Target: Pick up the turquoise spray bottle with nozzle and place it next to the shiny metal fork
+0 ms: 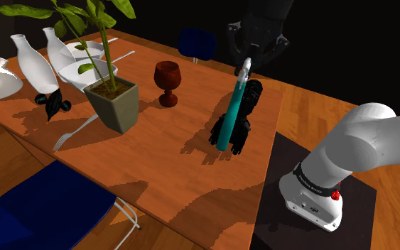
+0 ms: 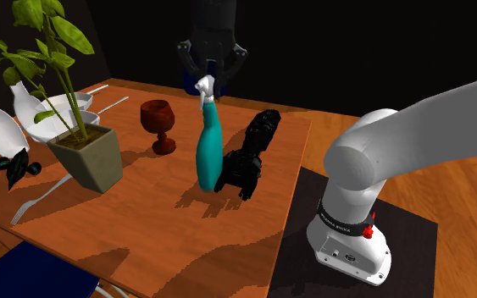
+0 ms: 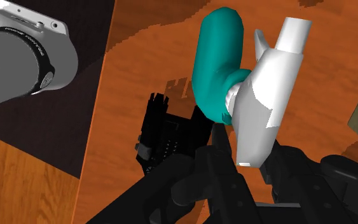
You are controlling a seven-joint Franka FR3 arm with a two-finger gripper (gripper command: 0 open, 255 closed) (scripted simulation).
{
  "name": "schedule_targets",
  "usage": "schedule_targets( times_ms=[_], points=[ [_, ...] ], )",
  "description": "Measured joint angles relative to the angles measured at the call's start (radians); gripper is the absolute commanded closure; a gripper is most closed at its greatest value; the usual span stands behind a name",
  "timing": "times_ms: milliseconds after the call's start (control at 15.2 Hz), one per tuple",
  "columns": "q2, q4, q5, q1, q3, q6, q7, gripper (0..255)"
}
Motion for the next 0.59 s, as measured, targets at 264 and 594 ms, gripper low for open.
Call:
schedule_targets(
  times_ms=[264,594],
  points=[
    [0.017,0.06,-0.012,-0.006,-0.012,-0.044,0.006,255],
    [0.042,0.143,-0.025,-0.012,-0.024,-0.102,0.016,255]
  ],
)
